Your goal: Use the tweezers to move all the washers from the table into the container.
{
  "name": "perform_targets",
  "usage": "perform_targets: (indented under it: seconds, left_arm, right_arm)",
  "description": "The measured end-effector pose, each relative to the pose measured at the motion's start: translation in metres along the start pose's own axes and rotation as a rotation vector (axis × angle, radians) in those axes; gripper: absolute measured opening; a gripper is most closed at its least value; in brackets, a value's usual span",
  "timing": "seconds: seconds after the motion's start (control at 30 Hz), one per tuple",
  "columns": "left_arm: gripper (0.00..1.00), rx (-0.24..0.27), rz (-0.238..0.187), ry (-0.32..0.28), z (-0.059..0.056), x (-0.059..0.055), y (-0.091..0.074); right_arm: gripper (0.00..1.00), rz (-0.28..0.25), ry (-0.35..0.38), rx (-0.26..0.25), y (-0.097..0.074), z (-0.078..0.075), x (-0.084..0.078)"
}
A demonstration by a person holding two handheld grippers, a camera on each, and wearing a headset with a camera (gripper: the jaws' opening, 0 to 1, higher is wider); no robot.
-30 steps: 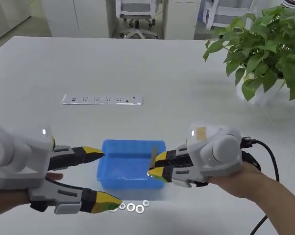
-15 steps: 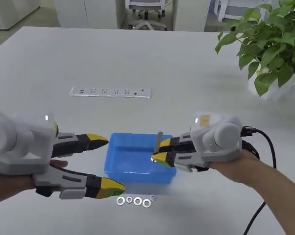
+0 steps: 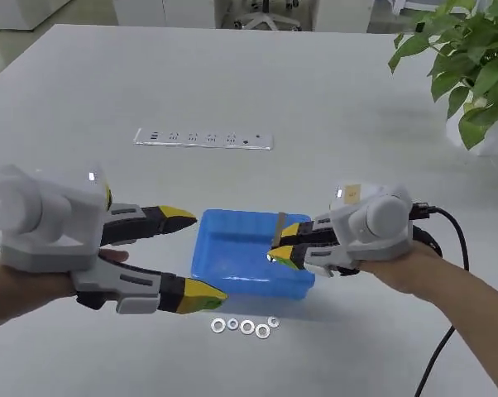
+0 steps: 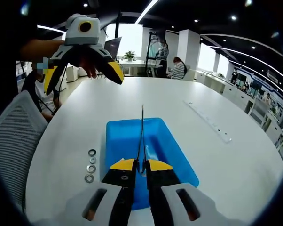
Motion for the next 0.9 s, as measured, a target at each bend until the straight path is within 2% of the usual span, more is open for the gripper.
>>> perform_targets:
  seconds: [0.23, 0.73, 0.9]
  left_arm:
    - [0.68, -0.006, -0.010, 0.011, 0.004, 0.003, 0.007]
    - [0.47, -0.018, 0.016, 0.067, 0.018, 0.005, 0.037]
    - [0.39, -0.025, 0.011, 0.087, 0.024, 0.008, 0.048]
  right_arm:
    - [0.10, 0.012, 0.003, 0.018, 0.008, -0.004, -0.006]
    - [0.10, 0.029, -0.001, 0.047, 0.014, -0.004, -0.016]
    - [0.10, 0.028, -0.007, 0.053, 0.014, -0.004, -0.016]
Point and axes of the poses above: the centre of the closed fingertips' face, and the gripper's own axes: y roughly forward along the fingers, z roughly to its left, x roughly out of its top, the point moved 9 cm from there along -y, roughly backward along the fingers, and after that the axes turned 5 degrees about y, right-handed, at the moved point
